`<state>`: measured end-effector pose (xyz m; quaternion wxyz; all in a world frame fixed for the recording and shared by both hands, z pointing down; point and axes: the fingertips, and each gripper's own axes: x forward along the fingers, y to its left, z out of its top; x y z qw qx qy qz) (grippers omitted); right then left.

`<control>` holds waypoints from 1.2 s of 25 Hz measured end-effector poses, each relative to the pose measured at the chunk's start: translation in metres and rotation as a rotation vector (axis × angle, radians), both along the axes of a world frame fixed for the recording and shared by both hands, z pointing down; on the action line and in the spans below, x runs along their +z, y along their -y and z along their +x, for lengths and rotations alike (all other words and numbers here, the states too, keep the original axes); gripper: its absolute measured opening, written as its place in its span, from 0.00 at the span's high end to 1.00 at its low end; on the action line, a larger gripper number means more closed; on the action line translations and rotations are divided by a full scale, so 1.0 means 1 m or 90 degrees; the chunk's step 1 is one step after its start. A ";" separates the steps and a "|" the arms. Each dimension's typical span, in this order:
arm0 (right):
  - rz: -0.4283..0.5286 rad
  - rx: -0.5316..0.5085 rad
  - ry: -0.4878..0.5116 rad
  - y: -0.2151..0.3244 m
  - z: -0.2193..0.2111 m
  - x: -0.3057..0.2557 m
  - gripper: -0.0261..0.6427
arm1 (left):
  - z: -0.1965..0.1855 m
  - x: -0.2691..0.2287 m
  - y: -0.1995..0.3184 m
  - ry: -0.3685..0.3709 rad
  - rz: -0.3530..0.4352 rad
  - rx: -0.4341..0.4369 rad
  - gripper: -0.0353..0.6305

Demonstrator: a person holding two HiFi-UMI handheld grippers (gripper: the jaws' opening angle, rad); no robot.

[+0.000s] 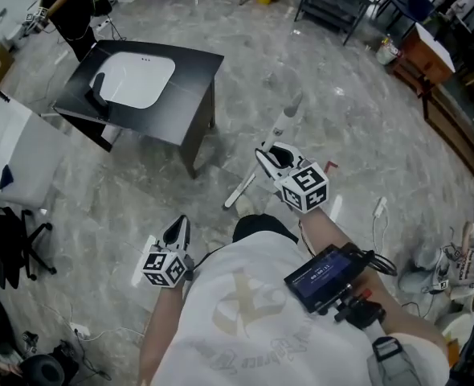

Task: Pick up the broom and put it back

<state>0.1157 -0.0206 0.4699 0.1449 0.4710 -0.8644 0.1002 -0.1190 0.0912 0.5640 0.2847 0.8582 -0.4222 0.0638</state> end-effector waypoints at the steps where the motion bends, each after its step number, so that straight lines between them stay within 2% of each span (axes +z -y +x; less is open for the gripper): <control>1: -0.002 0.001 -0.003 0.003 0.003 0.002 0.82 | 0.000 0.001 0.002 0.002 -0.002 0.000 0.93; 8: -0.022 -0.029 -0.011 0.037 0.013 0.027 0.82 | 0.001 0.011 0.029 0.019 -0.026 -0.031 0.93; 21: -0.063 -0.076 -0.012 0.101 0.043 0.062 0.82 | 0.041 0.010 0.087 0.028 -0.048 -0.058 0.93; 30: -0.094 -0.104 -0.037 0.136 0.054 0.098 0.82 | 0.056 0.010 0.114 0.046 -0.060 -0.072 0.93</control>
